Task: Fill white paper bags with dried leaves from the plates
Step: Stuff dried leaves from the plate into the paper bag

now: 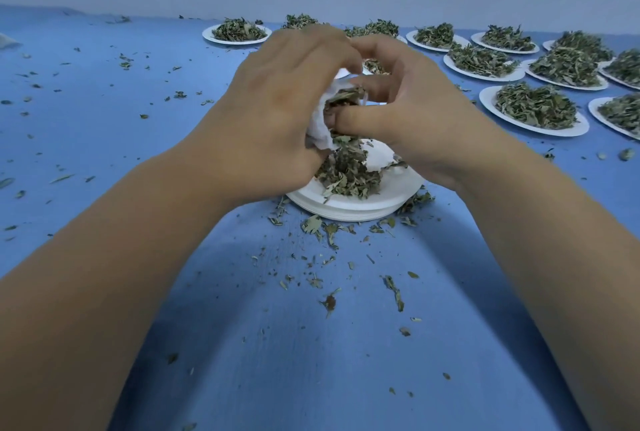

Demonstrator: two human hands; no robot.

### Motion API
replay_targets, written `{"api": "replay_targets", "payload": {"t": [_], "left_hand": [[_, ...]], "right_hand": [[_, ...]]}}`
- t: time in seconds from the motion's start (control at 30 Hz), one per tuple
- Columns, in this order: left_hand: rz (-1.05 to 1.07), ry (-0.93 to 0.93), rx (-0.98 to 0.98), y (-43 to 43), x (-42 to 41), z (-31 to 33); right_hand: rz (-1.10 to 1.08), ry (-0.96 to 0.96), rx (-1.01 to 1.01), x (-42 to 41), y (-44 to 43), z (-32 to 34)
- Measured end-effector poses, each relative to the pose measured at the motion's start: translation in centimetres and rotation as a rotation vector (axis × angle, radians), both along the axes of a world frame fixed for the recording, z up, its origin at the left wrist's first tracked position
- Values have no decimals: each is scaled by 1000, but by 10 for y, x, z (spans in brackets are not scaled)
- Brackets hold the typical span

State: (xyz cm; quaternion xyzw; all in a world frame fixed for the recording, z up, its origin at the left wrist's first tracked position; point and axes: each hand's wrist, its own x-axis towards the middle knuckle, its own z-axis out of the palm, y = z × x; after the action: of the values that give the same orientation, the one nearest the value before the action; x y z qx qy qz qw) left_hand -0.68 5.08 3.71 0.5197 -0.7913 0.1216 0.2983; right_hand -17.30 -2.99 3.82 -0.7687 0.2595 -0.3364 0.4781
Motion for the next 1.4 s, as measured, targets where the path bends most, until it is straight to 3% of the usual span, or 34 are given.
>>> {"api": "replay_targets", "payload": {"t": [0.13,0.2,0.4,0.67,0.97,1.17,1.4], "left_hand": [[31,328,191,13,3,1],[73,442,182,14,0,0],[199,516,18,8,-5,-4],[52,737,120,9,-15,0],[-30,763,141,11,-19,1],[189,623,-2,4,-8,-6],[261,502,-68,4,-4,-9]], "right_hand": [[-132,51,-66,-5,-6,-3],[-166,42,-85,-4,-7,-5],[-224,11,-167,1,-2,-5],[-372,134,-264,2,-3,-6],[-470,239,-421,15,2,-6],[-410,281,-407,11,0,-8],[-308,279,-346,5,-1,-5]]}}
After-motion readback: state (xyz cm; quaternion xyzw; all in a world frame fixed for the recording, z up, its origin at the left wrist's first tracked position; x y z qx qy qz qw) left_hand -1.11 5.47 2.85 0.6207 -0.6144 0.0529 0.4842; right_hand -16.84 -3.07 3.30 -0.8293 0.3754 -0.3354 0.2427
